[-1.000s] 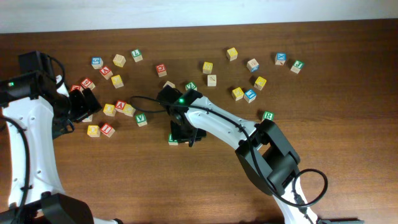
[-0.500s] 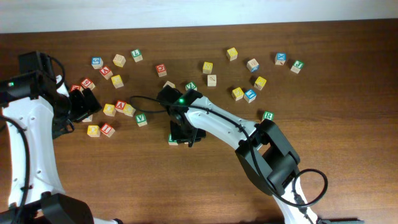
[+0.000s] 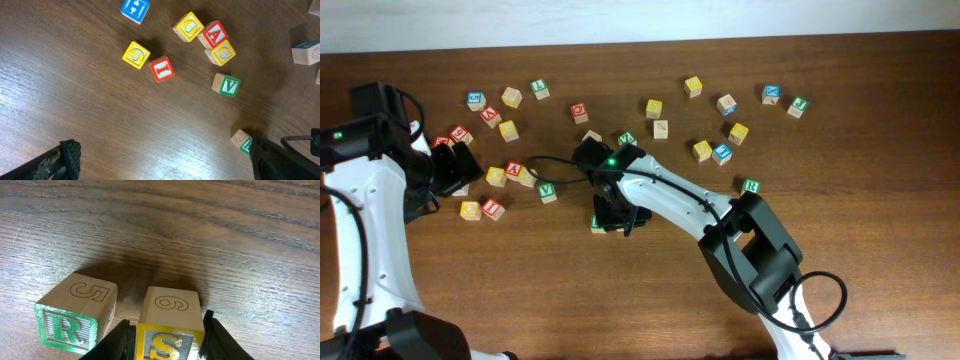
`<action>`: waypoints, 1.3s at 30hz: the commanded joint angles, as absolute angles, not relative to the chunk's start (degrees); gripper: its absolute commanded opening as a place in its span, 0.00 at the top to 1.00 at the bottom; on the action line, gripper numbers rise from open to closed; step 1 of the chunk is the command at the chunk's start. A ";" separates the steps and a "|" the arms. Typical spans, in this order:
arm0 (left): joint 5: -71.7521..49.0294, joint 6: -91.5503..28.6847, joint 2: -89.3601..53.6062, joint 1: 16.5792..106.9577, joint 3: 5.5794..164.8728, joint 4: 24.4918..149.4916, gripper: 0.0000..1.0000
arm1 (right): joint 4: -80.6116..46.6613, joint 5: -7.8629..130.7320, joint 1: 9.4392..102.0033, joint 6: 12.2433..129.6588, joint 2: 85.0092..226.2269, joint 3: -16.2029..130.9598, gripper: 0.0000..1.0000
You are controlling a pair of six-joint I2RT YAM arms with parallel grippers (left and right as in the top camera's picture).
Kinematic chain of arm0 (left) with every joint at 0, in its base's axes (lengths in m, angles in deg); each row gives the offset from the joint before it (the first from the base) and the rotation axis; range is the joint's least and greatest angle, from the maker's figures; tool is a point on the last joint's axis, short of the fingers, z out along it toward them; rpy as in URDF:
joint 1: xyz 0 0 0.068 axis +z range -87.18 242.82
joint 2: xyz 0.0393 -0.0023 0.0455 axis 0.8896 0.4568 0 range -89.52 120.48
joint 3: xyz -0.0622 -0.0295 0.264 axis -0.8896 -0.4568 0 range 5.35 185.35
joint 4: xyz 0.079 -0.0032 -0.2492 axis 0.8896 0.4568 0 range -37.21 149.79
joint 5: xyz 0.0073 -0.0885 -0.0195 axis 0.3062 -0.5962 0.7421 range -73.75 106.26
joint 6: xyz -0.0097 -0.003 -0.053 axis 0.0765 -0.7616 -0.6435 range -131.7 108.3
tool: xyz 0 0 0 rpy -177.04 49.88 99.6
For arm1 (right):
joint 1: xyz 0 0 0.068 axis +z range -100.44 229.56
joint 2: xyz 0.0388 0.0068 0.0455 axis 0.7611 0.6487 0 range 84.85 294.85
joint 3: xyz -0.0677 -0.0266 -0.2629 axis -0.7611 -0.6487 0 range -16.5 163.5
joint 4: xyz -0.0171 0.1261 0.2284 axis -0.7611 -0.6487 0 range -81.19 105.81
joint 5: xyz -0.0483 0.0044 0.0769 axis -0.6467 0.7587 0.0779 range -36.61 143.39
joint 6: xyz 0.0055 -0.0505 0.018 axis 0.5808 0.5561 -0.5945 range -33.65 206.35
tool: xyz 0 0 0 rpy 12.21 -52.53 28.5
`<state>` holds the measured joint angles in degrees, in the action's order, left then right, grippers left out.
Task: Spell out RSS
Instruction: 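Set the yellow S block down and open the right gripper, then move the right gripper forward to the second yellow S block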
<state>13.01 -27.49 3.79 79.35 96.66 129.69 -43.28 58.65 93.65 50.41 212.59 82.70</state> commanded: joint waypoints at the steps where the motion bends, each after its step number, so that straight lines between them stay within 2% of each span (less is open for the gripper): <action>1: 12.57 -27.03 3.79 79.48 96.74 129.60 0.01 | -43.32 57.69 94.11 50.30 212.70 83.44 0.64; 15: 12.57 -27.03 3.79 79.48 96.74 129.60 0.01 | -53.18 53.90 93.35 50.56 212.70 96.05 0.64; 21: 12.57 -27.03 3.79 79.48 96.74 129.60 0.01 | -56.37 52.70 86.35 59.06 212.70 107.20 0.63; 22: 12.57 -27.03 3.79 79.48 96.74 129.60 0.01 | -56.15 52.70 84.58 60.59 212.70 108.75 0.59; 26: 12.57 -27.03 3.79 79.48 96.74 129.60 0.01 | -50.36 52.81 77.28 62.12 212.70 111.07 0.47; 31: 12.57 -27.03 3.79 79.48 96.74 129.60 0.01 | -42.54 52.92 73.09 62.10 213.62 110.90 0.44; 39: 12.57 -27.03 3.79 79.48 96.74 129.60 0.01 | -30.62 52.46 73.59 61.90 219.19 110.90 0.41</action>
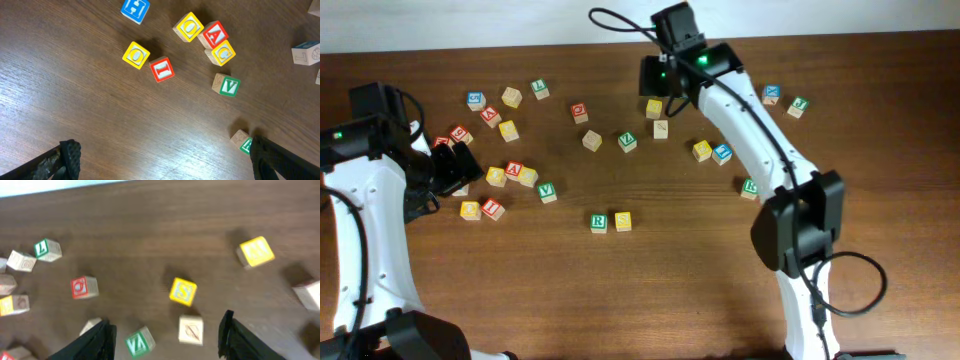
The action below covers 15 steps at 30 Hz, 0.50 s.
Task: Spell out RSS
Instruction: 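Move the right gripper forward to the second yellow S block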
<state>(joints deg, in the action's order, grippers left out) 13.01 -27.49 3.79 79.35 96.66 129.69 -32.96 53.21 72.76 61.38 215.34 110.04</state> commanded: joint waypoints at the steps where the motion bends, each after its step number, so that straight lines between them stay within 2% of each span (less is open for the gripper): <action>1: 12.57 -27.03 3.79 79.48 96.74 129.60 0.01 | -29.40 52.40 73.59 61.90 220.06 110.90 0.41; 6: 12.57 -27.03 3.79 79.48 96.74 129.60 0.01 | -23.13 47.92 73.70 61.49 224.57 110.90 0.41; 15: 12.59 -27.03 3.79 79.48 96.74 129.60 0.01 | -22.49 42.39 74.75 55.83 229.00 110.90 0.42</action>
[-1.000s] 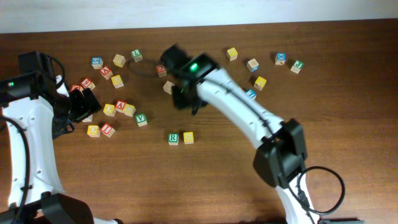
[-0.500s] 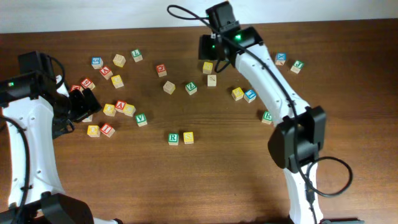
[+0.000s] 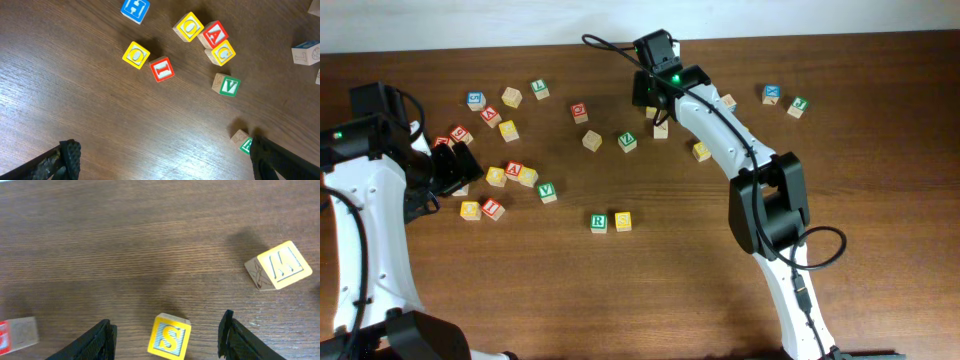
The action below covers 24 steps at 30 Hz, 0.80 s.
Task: Spell out RSS
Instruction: 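Move the right gripper forward to the second yellow S block, then lower the right gripper and grasp the second yellow S block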
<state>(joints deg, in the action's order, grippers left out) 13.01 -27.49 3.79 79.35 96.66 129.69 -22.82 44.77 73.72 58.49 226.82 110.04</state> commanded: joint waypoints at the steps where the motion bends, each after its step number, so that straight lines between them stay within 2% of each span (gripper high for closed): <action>1: 12.57 -27.03 3.79 79.48 96.74 129.60 0.01 | -22.30 42.39 75.05 55.85 229.55 110.90 0.42; 4: 12.59 -27.03 3.79 79.48 96.74 129.58 0.01 | -22.30 42.06 75.88 55.87 230.42 110.90 0.42; 7: 12.57 -27.03 3.79 79.48 96.74 129.60 0.01 | -22.71 39.06 76.56 55.83 230.88 110.90 0.50; 18: 12.57 -27.03 3.79 79.48 96.74 129.60 0.01 | -23.76 36.99 76.45 55.83 233.31 110.85 0.50; 22: 12.59 -27.03 3.79 79.48 96.74 129.60 0.01 | -22.23 35.37 76.45 55.85 233.31 110.85 0.61; 24: 12.57 -27.03 3.79 79.48 96.74 129.60 0.01 | -22.23 34.43 76.45 55.85 233.31 110.85 0.62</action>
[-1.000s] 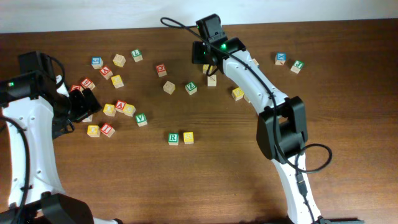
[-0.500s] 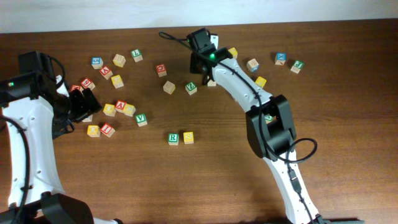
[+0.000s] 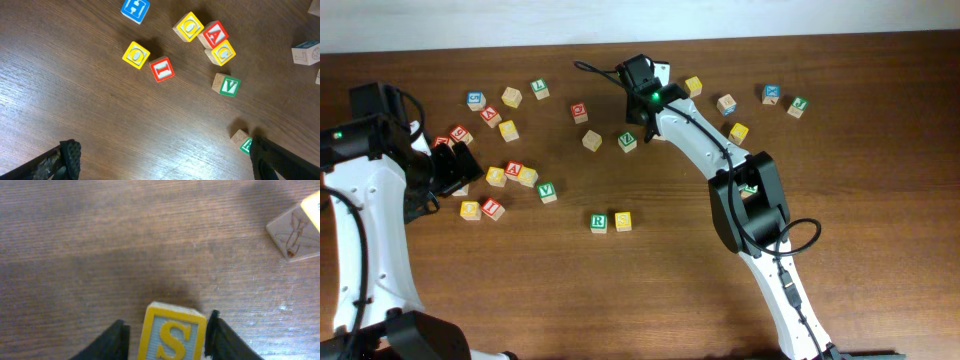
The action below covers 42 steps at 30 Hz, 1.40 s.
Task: Spell out RSS
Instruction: 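Lower the right gripper and grasp the second yellow S block, then lift the S block and carry it back toward the R block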
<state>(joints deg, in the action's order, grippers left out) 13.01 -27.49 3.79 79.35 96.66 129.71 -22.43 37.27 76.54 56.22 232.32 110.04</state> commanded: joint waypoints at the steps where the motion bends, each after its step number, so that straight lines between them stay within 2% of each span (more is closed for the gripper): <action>1: 12.57 -27.03 3.79 79.48 96.74 129.60 0.01 | -22.17 34.21 76.45 55.85 233.31 110.85 0.62; 8: 12.57 -27.03 3.79 79.48 96.74 129.60 0.01 | -21.77 34.04 76.45 55.87 233.26 111.20 0.74; 14: 12.57 -27.03 3.79 79.48 96.74 129.60 0.01 | -27.26 34.06 76.52 56.09 232.70 117.89 0.75; 18: 12.59 -27.03 3.79 79.48 96.74 129.60 0.01 | -36.59 34.28 76.52 56.09 230.93 126.04 0.75; 25: 12.57 -27.03 3.79 79.48 96.74 129.60 0.01 | -64.63 44.07 76.56 56.07 228.19 140.29 0.79; 31: 12.57 -27.03 3.79 79.48 96.74 129.60 0.01 | -80.11 51.54 76.67 56.70 228.19 141.87 0.79; 37: 12.57 -27.03 3.79 79.48 96.74 129.60 0.01 | -81.53 59.15 77.76 62.34 226.14 141.89 0.80; 42: 12.57 -27.03 3.79 79.48 96.74 129.60 0.01 | -81.53 61.21 79.23 65.38 219.06 141.82 0.85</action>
